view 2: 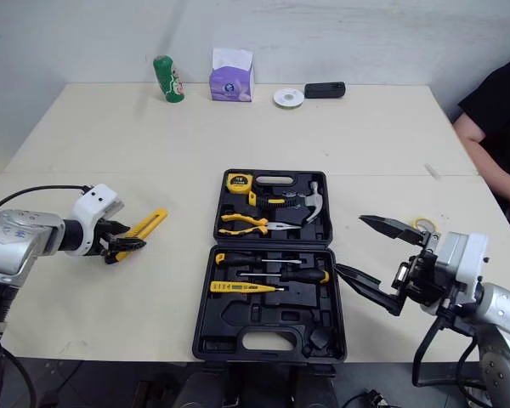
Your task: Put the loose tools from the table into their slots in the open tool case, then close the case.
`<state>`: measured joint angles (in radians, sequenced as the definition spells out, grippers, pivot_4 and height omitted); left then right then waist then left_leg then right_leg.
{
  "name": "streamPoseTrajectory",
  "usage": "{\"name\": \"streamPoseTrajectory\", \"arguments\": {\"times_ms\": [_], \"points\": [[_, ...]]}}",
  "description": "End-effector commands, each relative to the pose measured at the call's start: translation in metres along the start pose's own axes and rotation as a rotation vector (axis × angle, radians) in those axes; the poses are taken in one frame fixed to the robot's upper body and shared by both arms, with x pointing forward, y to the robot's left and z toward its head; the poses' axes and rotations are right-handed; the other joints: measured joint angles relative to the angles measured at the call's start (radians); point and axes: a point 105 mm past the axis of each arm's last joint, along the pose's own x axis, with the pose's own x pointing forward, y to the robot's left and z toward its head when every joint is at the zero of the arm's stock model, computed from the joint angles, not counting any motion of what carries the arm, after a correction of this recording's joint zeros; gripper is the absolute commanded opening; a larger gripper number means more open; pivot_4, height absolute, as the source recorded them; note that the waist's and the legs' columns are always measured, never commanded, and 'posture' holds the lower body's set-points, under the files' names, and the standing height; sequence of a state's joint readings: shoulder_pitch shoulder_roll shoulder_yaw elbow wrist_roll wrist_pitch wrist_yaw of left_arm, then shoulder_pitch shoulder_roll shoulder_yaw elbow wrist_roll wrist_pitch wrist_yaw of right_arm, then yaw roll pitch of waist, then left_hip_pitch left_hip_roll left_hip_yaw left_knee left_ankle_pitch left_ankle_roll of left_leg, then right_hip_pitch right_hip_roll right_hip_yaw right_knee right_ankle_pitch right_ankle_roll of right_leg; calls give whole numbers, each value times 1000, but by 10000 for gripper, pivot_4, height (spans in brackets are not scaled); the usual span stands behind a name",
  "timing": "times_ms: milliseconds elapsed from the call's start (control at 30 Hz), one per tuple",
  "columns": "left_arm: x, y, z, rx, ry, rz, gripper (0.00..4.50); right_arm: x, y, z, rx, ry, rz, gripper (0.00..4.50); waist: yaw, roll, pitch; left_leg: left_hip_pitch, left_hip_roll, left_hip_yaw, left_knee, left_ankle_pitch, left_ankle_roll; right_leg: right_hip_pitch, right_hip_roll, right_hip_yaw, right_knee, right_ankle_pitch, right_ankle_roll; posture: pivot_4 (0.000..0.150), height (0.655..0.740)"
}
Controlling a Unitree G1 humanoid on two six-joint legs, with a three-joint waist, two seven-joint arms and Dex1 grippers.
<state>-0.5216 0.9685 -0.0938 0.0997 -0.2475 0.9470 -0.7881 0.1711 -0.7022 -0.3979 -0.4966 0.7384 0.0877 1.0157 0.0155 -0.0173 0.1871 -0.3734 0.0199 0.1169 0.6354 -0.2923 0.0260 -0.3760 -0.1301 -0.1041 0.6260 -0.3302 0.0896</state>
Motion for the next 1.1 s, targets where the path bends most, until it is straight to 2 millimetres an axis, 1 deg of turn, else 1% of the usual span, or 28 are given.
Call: {"name": "streamPoseTrajectory", "arguments": {"times_ms": [33, 67, 133, 200, 267, 333, 400, 467, 533, 567, 633, 700, 733, 800, 867, 967, 1033, 1100], "points": [[10, -11, -24, -53, 66, -59, 13770, -1, 1, 9, -53, -8, -3, 45000, 0, 0, 0, 0, 0, 0, 0, 0, 0, 0, 0, 0, 0, 0, 0, 1500, 7400], [10, -12, -25, -55, 63, -59, 12207, -1, 1, 8, -53, -5, -5, 45000, 0, 0, 0, 0, 0, 0, 0, 0, 0, 0, 0, 0, 0, 0, 0, 1500, 7400], [9, -12, -25, -60, 50, -59, 12230, -2, 1, 8, -52, 0, -7, 45000, -2, 0, 0, 0, 0, 0, 0, 0, 0, 0, 0, 0, 0, 0, 0, 1500, 7400], [7, -11, -18, -33, -13, -56, 12229, -5, 2, 5, -52, 14, -16, 45000, -3, 1, 0, 0, 0, 0, 0, 0, 0, 0, 0, 0, 0, 0, 0, 1500, 7400], [2, -13, -3, 42, -111, -69, 12229, -10, 2, 1, -56, 39, -23, 45000, -1, 1, 0, 1, 0, 1, 0, 0, 0, 0, 0, 1, 0, 0, 0, 1500, 7400], [-3, -13, 10, 94, -178, -59, 12229, -15, 0, 0, -96, 55, -37, 45000, 2, 1, 0, 0, 0, 0, 0, 0, 0, 0, 0, 0, 0, 0, 0, 1500, 7400], [-11, -23, 24, 166, -240, -99, 12229, -22, -3, 0, -129, 69, -52, 45000, 9, 0, 0, 0, 0, 1, 0, 0, 1, 0, 0, 0, 0, 0, 0, 1500, 7400], [-21, -34, 36, 220, -290, -141, 12229, -28, -1, -2, -119, 100, -41, 45000, 12, -1, 1, -1, 0, 0, 1, 0, 1, 0, 0, 0, 0, 0, 0, 1500, 7400], [-28, -47, 44, 268, -327, -194, 12229, -34, 1, -3, -109, 125, -33, 45000, 11, -2, 1, -2, 0, 0, 1, 0, 1, 0, -1, 0, -1, 0, 0, 1500, 7400], [-34, -60, 50, 312, -351, -245, 12229, -37, 1, -3, -105, 138, -34, 45000, 10, -2, 1, -2, 0, 0, 1, 0, 1, 0, 0, 0, -2, 0, 0, 1500, 7400], [-41, -77, 56, 365, -375, -311, 12229, -42, 3, -2, -98, 154, -36, 45000, 9, -2, 1, -2, 0, 0, 1, 0, 1, 0, 0, 0, -2, 0, 0, 1500, 7400], [-49, -101, 68, 365, -451, -406, 12229, -47, 7, -4, -92, 186, -24, 45000, 7, -2, 1, -2, 0, 0, 1, 0, 1, 0, 0, 0, -2, 0, 0, 1500, 7400], [-53, -116, 71, 377, -467, -466, 12229, -52, 10, -4, -84, 199, -30, 45000, 7, -2, 1, -2, 0, 0, 1, 0, 1, 0, 0, 0, -1, 0, 0, 1500, 7400], [-56, -138, 70, 398, -465, -551, 12229, -57, 13, -3, -73, 216, -41, 45000, 8, -2, 1, -1, 0, 0, 1, 0, 1, 1, 0, 0, -1, 0, 0, 1500, 7400], [-55, -159, 68, 436, -442, -636, 12229, -63, 19, -5, -56, 242, -36, 45000, 8, -2, 1, -1, 0, 0, 1, 0, 1, 1, 1, 0, -1, 0, 0, 1500, 7400], [-55, -183, 69, 461, -438, -738, 12229, -65, 27, -4, -38, 265, -23, 45000, 10, -2, 1, 0, 0, 0, 1, 0, 1, 2, 1, 0, 0, 0, 0, 1500, 7400], [-56, -192, 70, 463, -439, -781, 12229, -64, 29, -1, -37, 270, -20, 45000, 9, -2, 1, 0, 0, 0, 1, 1, 1, 2, 1, 0, 0, 0, 0, 1500, 7400], [-53, -206, 65, 495, -420, -835, 12229, -66, 33, 2, -33, 292, -15, 45000, 9, -2, 1, 0, 0, 0, 1, 1, 0, 2, 1, 0, 0, 0, 0, 1500, 7400]]}}
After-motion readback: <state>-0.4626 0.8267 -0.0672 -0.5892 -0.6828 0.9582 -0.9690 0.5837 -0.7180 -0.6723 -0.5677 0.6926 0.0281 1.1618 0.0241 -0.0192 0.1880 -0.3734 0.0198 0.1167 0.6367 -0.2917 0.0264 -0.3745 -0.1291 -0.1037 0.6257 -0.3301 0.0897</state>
